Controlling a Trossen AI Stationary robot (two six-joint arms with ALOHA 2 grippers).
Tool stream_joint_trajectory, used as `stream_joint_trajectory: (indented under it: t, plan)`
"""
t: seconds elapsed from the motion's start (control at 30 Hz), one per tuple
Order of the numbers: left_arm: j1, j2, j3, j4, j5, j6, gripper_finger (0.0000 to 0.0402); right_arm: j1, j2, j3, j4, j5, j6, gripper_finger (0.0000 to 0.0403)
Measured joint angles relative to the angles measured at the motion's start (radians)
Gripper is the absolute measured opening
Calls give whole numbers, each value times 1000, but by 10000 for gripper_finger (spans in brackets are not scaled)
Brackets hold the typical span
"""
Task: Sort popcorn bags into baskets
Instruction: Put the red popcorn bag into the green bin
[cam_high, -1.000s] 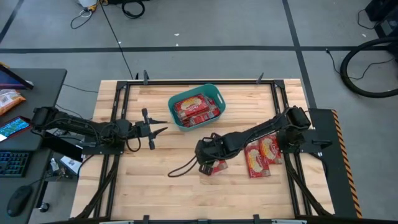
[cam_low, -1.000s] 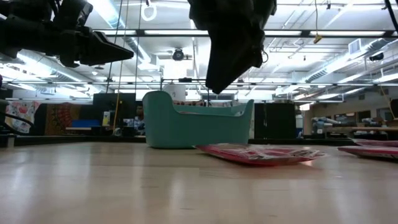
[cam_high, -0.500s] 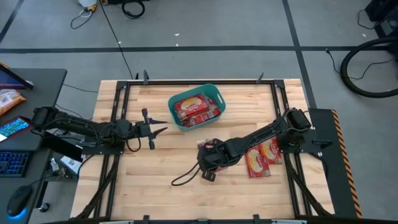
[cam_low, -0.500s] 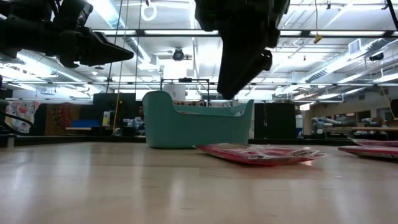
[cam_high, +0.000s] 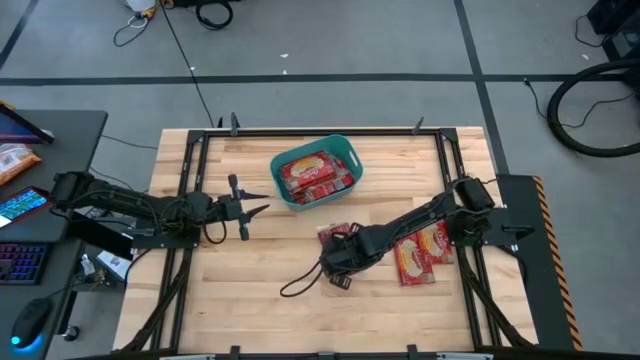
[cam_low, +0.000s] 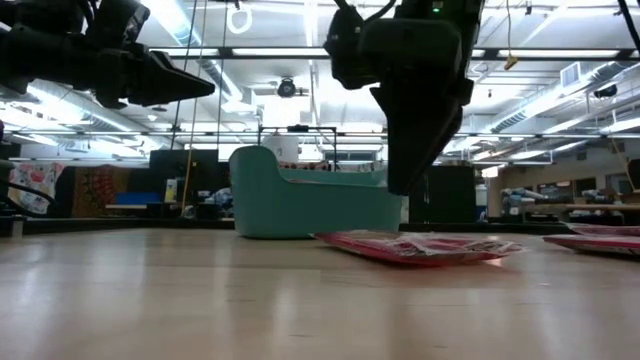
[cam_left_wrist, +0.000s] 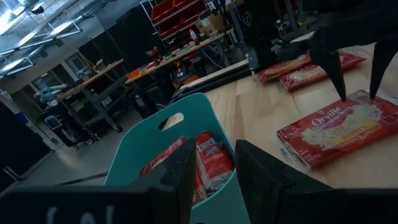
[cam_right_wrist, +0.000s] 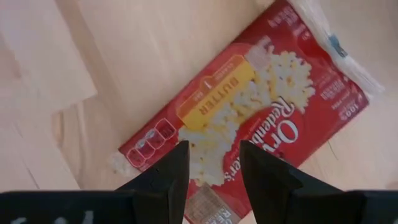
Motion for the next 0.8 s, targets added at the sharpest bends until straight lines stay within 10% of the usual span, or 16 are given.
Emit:
stream_joint_trajectory:
  t: [0.8]
  plan:
    - [0,0,0,-9,0,0,117,18,-1,0,-351,-107,271,251]
